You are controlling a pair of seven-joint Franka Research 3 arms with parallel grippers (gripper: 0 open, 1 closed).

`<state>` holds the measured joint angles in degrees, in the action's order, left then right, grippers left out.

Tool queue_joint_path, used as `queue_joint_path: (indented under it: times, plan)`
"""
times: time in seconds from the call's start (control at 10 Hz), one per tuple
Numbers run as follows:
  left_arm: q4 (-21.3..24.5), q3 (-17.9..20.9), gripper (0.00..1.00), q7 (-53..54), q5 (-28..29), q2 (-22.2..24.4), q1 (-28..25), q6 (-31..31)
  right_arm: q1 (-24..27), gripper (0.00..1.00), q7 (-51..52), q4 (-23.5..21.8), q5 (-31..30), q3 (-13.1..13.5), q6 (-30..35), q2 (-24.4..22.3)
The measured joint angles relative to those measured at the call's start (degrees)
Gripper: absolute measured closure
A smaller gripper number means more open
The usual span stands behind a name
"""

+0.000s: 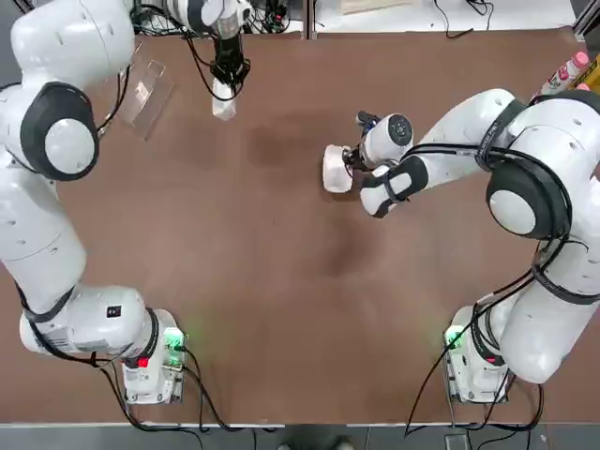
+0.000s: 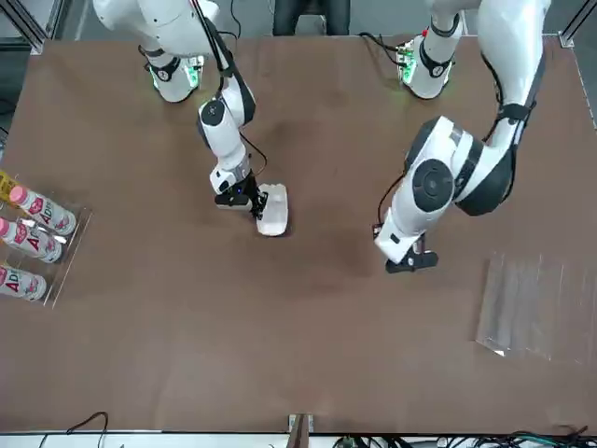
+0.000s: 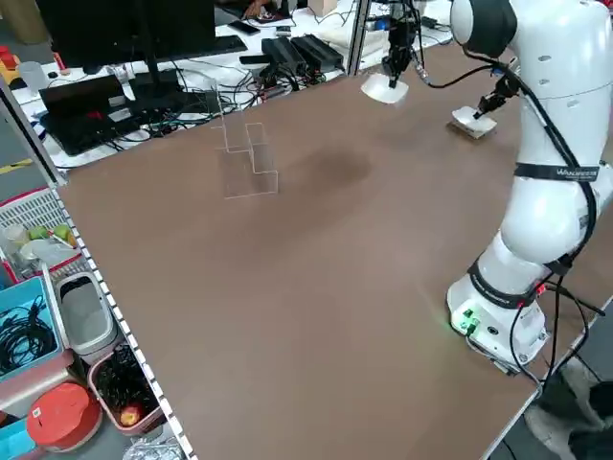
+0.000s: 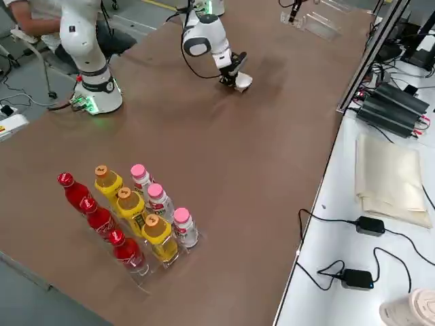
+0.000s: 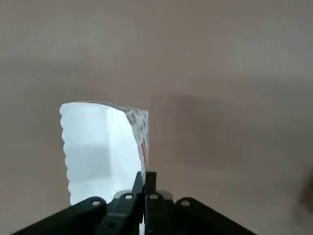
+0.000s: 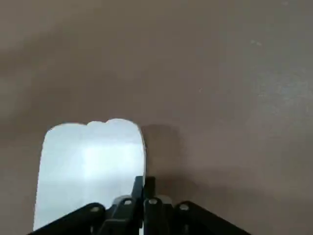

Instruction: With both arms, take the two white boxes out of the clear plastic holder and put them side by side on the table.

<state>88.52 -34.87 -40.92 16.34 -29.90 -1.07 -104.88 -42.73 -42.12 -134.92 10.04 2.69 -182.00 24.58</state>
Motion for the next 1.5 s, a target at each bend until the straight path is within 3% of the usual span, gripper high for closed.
queue_joint_path:
  times: [0.3, 0.5, 0.7, 0.9, 1.0, 1.2, 1.5]
  plan:
    - [-0.3, 0.0, 0.98, -3.0, 0.0, -0.5, 2.6, 0.0, 0.0, 0.98, 0.0, 0.6, 0.0, 0.6, 0.1, 0.0]
    - [-1.4, -0.1, 0.98, -6.0, -0.1, -1.4, 4.6, -0.2, 0.1, 0.98, 0.0, 1.9, 0.0, 2.9, 2.0, -0.5]
    - [-3.7, -0.1, 0.98, -8.0, -0.2, -2.8, 8.3, -0.4, 0.2, 0.98, 0.0, 5.1, 0.0, 7.3, 12.3, -3.8]
    - [-5.7, -0.1, 0.98, -9.6, -0.5, -4.3, 12.7, -1.9, 0.3, 0.98, 0.0, 12.5, 0.0, 11.8, 28.9, -7.7]
    - [-6.8, -0.1, 0.98, -11.8, -0.5, -5.7, 15.3, -4.8, 0.4, 0.98, -0.1, 15.6, 0.0, 13.8, 34.1, -8.6]
    - [-8.5, 0.1, 0.98, -15.2, -0.5, -9.9, 20.7, -11.9, 1.1, 0.98, -3.1, 17.3, 0.2, 16.4, 36.9, -8.8]
    - [-9.2, 0.4, 0.98, -17.2, -0.5, -15.6, 25.6, -22.0, 2.8, 0.98, -10.8, 17.3, 0.2, 16.8, 36.8, -8.1]
